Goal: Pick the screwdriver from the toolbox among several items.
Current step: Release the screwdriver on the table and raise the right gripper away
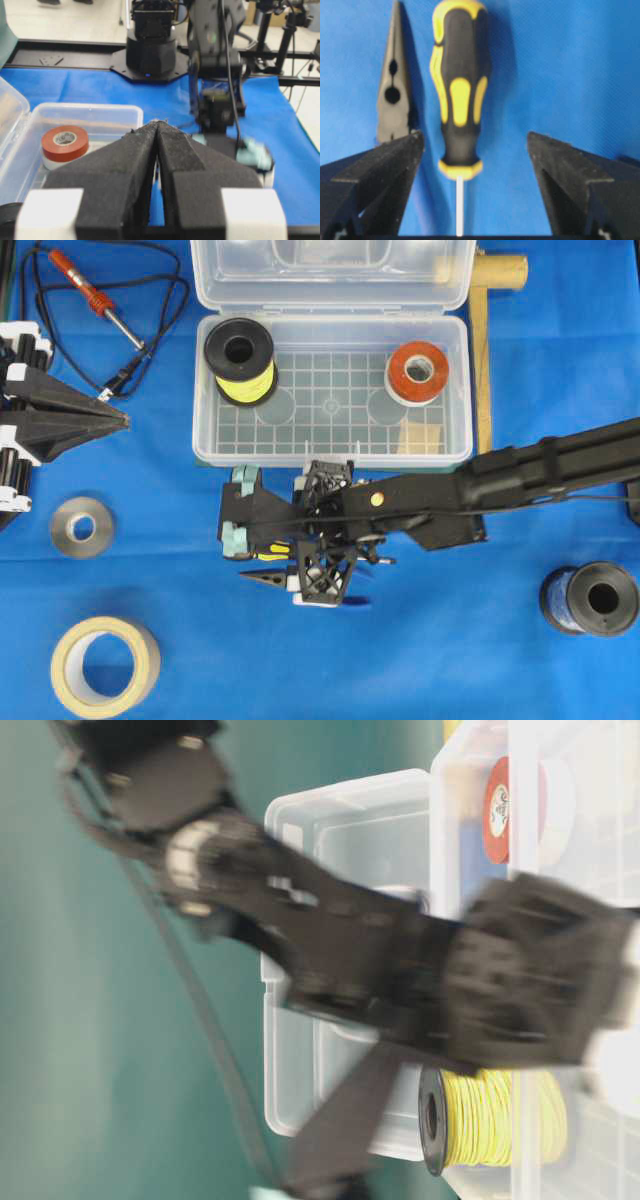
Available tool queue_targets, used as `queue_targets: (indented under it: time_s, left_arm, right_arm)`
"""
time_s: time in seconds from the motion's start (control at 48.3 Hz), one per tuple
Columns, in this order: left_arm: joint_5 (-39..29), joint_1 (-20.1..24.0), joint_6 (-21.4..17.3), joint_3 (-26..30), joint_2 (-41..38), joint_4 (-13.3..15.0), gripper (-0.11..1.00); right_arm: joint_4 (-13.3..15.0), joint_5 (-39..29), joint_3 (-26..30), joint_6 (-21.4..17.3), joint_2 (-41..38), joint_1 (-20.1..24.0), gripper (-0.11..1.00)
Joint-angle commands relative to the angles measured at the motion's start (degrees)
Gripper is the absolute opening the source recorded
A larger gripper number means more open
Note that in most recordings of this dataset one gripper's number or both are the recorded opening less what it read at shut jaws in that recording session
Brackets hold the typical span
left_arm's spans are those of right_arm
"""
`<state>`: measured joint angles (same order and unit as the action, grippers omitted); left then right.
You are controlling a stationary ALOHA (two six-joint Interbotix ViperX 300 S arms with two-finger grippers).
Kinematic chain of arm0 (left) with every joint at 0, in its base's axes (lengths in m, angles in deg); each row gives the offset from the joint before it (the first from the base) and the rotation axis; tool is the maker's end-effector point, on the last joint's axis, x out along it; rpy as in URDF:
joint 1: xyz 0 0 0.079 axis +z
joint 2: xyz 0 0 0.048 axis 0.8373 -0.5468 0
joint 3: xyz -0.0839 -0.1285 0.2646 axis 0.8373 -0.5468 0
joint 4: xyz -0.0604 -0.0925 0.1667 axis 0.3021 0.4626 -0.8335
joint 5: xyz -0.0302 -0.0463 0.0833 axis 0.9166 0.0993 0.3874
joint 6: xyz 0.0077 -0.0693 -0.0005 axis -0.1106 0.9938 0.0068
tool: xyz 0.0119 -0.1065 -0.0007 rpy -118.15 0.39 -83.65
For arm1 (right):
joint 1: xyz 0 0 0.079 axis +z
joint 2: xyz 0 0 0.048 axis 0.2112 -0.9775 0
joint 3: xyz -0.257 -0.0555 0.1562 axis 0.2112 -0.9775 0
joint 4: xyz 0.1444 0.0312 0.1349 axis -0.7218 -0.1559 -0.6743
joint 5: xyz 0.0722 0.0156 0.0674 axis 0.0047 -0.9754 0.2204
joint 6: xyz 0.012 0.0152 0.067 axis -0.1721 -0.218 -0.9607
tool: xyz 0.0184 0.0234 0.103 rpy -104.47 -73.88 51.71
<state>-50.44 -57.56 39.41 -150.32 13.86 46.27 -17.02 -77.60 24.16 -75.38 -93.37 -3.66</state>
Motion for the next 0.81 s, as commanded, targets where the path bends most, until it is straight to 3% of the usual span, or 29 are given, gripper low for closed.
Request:
queue_targets:
  time_s: [0.0,0.166,0.29,0.456,0.787]
  left_arm:
    - [0.18,-0.18,0.0,0.53,-0.09,0.0,0.0]
    - [0.09,-0.18,0.09,0.53,0.09,0.09,0.0]
    - [0.18,-0.18,0.53,0.53,0.09,0.18,0.0]
    - [0.09,-0.18,0.53,0.44,0.09,0.18,0.0]
    - [0.18,-0.18,0.53,0.35,0.0,0.18,0.0]
  right_arm:
    - [1.32,-2.2,0.79,-0.09,7.12,0.0,0.76]
    - [4.39,-5.01,-1.93,-0.09,17.05,0.09,0.74]
    - [8.44,-5.01,-7.56,-0.18,26.1,0.62,0.74]
    - [11.95,-1.76,-18.46,-1.23,37.62,0.62,0.74]
    - [17.75,11.95,-44.56,-5.71,66.09,0.62,0.74]
